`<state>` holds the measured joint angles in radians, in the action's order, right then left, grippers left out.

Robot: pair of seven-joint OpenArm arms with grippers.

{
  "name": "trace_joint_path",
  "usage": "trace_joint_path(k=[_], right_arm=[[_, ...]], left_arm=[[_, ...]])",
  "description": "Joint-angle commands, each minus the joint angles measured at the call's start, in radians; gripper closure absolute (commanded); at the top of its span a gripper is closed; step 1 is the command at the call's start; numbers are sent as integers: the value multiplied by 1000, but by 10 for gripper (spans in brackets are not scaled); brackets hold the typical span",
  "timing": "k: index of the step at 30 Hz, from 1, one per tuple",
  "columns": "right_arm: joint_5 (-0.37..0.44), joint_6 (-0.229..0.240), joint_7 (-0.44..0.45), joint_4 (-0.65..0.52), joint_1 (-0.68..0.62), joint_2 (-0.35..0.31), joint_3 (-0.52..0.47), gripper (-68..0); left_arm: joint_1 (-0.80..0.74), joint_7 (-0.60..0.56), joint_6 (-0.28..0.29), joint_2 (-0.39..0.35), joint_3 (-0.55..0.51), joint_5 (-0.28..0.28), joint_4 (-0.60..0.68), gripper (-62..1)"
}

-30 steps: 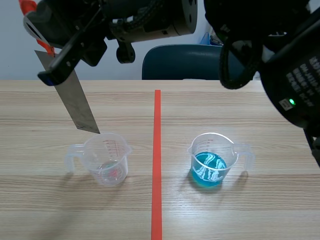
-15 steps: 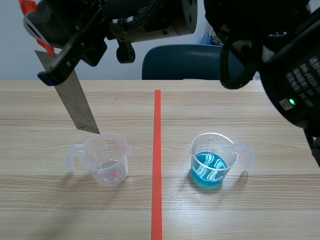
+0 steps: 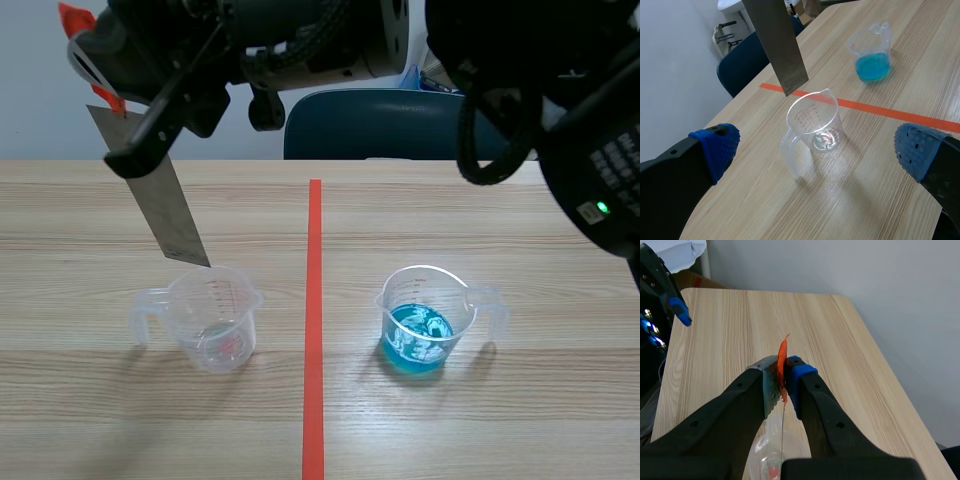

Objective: Do the redox reaction experiment

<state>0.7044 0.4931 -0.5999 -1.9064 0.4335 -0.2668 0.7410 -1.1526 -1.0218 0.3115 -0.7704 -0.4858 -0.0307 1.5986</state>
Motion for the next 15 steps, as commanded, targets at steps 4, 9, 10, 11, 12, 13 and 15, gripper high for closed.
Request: trace_joint_path(k=[4,9,10,11,12,13,15], right_arm=[[19,-3,39,-23,10,-56,-3,-11],[38,-4,86,-115,-6,-159,-9,-11],[38,-4,94,-139,-21,-180,-18,-11],[38,-4,103,-161,-38,-200,-30,-11],[38,-4,113,-182,-58,-221,-45,-11],[38,-4,120,-203,-80,-240,-61,-11],[38,-3,131,-241,-129,-277,-100,-10]], left_arm=[[-5,-17,-2,2,-4,7,3,-623],[-5,-18,-2,1,-4,7,3,-623],[-5,-17,-2,-2,-4,7,3,-623],[-5,-17,-2,-11,-4,7,3,-623],[-5,-17,-2,-24,-4,7,3,-623],[-5,-16,-2,-38,-4,7,3,-623],[-5,-10,-2,-74,-4,7,3,-623]])
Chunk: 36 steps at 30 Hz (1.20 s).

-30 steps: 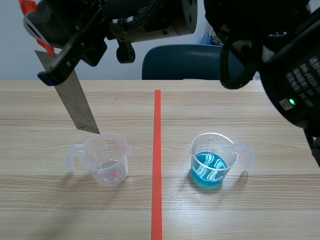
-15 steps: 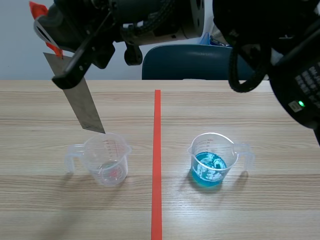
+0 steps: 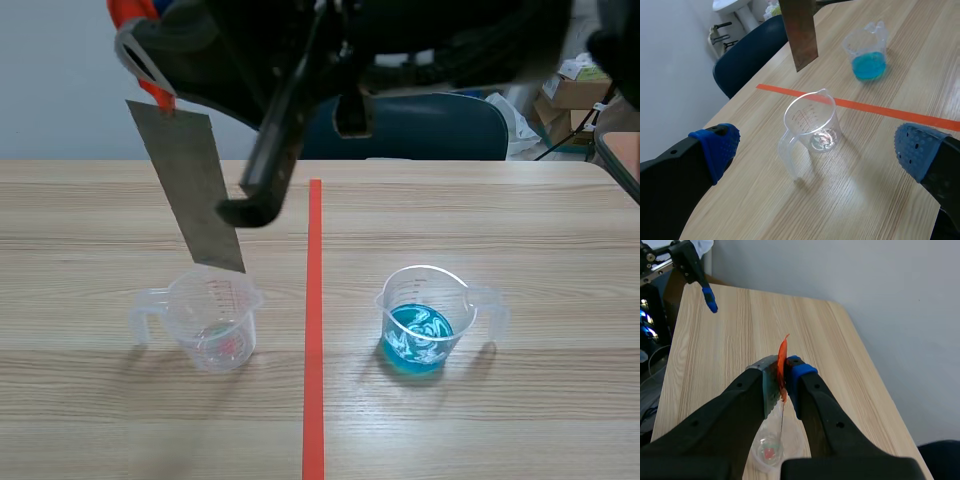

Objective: Do the redox reaction experiment

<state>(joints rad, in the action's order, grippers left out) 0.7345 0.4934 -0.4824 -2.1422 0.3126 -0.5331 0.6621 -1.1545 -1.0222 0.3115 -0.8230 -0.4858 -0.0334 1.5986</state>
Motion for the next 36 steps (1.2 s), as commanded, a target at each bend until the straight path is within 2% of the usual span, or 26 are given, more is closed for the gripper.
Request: trace_joint_path(k=[1,9,15,19,23,28,32,36], right_arm=[[8,-4,21,-23,-32,-29,-42,-10],[60,8,70,-132,-212,-189,-218,-10],[115,28,122,-150,-338,-295,-357,-10],[122,32,143,-150,-414,-344,-457,-10],[154,84,141,-150,-480,-373,-563,-10],[171,95,114,-149,-522,-378,-675,-10],[172,163,105,-136,-552,-378,-745,-10],[181,222,145,-77,-562,-378,-778,-10]], left_arm=[[-3,-4,-1,-43,-4,11,3,-623],[90,48,43,-175,7,41,-9,-623],[173,105,49,-237,37,109,-9,-623],[231,164,50,-262,77,127,-9,-623],[314,214,47,-264,135,137,-9,-623],[418,264,39,-263,220,154,-9,-623],[492,304,10,-252,291,153,-9,-623],[551,344,-11,-229,342,153,-9,-623]])
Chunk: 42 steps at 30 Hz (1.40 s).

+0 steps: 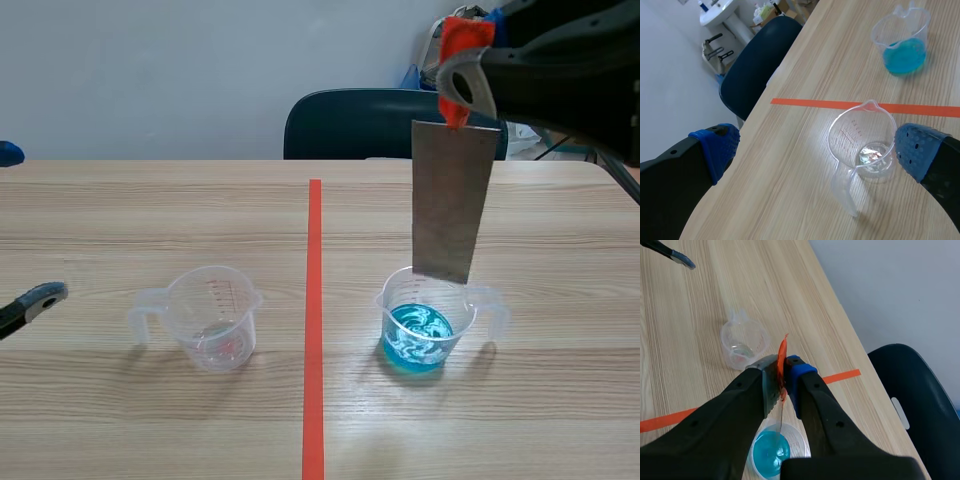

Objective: Do the redox reaction experiment

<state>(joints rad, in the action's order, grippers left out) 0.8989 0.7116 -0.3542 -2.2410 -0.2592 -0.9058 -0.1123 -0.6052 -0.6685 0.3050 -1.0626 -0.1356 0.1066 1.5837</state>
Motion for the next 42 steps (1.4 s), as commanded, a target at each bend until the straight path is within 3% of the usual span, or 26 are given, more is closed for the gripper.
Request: trace_joint_path(k=[1,10,16,21,27,42], right_arm=[[29,25,34,45,10,-5,-9,-10],[28,34,140,178,42,-5,-13,-10],[29,34,143,192,91,-5,-11,-10],[29,34,147,192,90,-5,4,-10],[28,34,140,192,90,-5,40,-10],[21,34,106,192,90,-5,81,-10]], left_arm=[[7,-5,-5,21,-5,13,6,-623],[7,-27,3,85,-5,14,6,-623],[7,-103,80,87,-5,13,6,-623],[7,-103,96,87,-5,8,6,-623],[7,-132,163,87,-5,2,6,-623],[7,-120,161,87,-5,2,6,-623]])
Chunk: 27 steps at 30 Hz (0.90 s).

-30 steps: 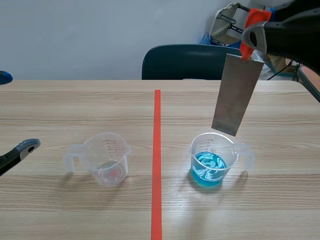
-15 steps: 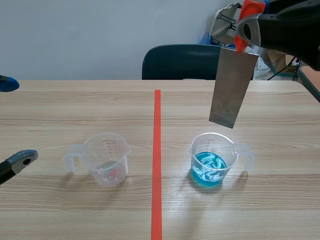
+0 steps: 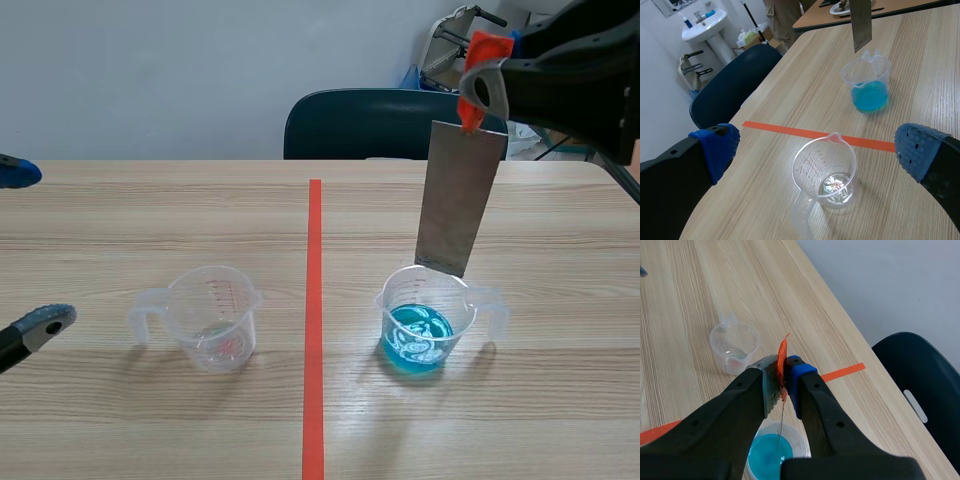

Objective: Do the redox reaction experiment

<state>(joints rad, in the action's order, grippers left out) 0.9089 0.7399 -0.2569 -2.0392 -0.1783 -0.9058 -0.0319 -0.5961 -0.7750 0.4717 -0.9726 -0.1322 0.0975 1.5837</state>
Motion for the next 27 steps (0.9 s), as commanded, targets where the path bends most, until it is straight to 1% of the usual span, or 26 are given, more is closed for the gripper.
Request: trace_joint_path(k=[1,14,16,19,27], right_arm=[[11,6,8,-10,9,-5,1,-10],[11,6,9,-10,9,-5,1,-10],[11,6,9,-10,9,-5,1,-10],[11,6,9,-10,9,-5,1,-10],[11,6,9,-10,9,-5,1,-10]], left_arm=[[-2,-14,-5,-3,-8,11,6,-623],[-2,-13,-13,-3,-8,10,6,-623],[-2,-10,-13,-3,-8,-2,6,-623],[-2,-9,-13,-3,-8,-41,6,-623],[-2,13,-13,-3,-8,-41,6,-623]])
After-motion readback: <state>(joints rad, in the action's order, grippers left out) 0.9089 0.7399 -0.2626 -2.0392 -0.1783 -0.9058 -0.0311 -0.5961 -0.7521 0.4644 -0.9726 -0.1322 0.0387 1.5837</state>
